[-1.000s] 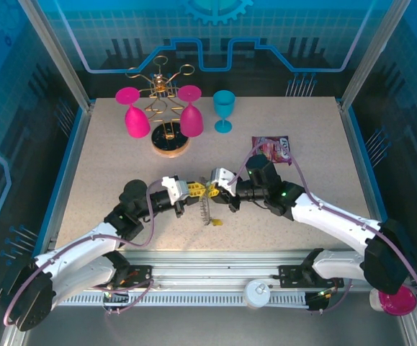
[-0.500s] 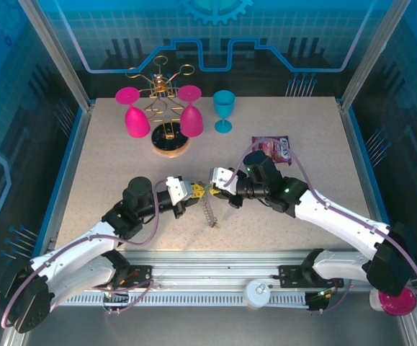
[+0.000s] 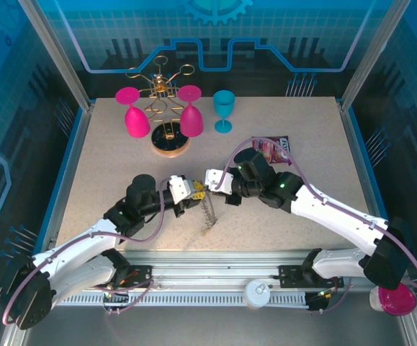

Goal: Put the keys on the keyring

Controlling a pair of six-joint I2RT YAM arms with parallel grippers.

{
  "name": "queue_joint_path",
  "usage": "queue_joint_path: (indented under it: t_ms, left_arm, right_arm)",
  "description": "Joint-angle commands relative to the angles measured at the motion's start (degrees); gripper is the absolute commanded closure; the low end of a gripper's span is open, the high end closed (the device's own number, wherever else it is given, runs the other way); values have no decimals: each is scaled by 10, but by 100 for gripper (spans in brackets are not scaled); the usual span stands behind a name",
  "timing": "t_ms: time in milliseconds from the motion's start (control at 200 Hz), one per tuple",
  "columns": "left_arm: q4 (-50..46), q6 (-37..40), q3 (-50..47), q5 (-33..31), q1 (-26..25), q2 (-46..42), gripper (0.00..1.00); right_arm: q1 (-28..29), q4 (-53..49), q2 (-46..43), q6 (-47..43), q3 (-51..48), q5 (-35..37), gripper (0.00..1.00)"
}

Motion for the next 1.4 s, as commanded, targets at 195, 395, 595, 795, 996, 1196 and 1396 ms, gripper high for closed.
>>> queue_joint_path:
  t_ms: [195, 395, 595, 795, 996, 1196, 1396]
  left_arm:
    - [51, -27, -42, -68, 2, -64, 37]
    - [142, -93, -90, -312, 3, -156, 24]
    - [136, -152, -74, -507, 39, -218, 22]
    - [107, -189, -57, -554, 66, -230, 22]
    - [79, -220, -47, -559, 79, -216, 22]
    - [46, -232, -30, -543, 89, -192, 21]
    - [15, -242, -11, -515, 96, -150, 20]
  right_arm:
    - [5, -47, 35, -20, 69, 49, 100]
    - [16, -31, 85, 13, 107, 21, 100]
    - [68, 28, 144, 76, 150, -45, 100]
    - [84, 165, 211, 250, 148, -76, 100]
    - [60, 204, 279, 298, 129, -42, 100]
    - [-12, 142, 287, 279, 99, 12, 100]
    - [-76, 57, 280, 197, 50, 91, 100]
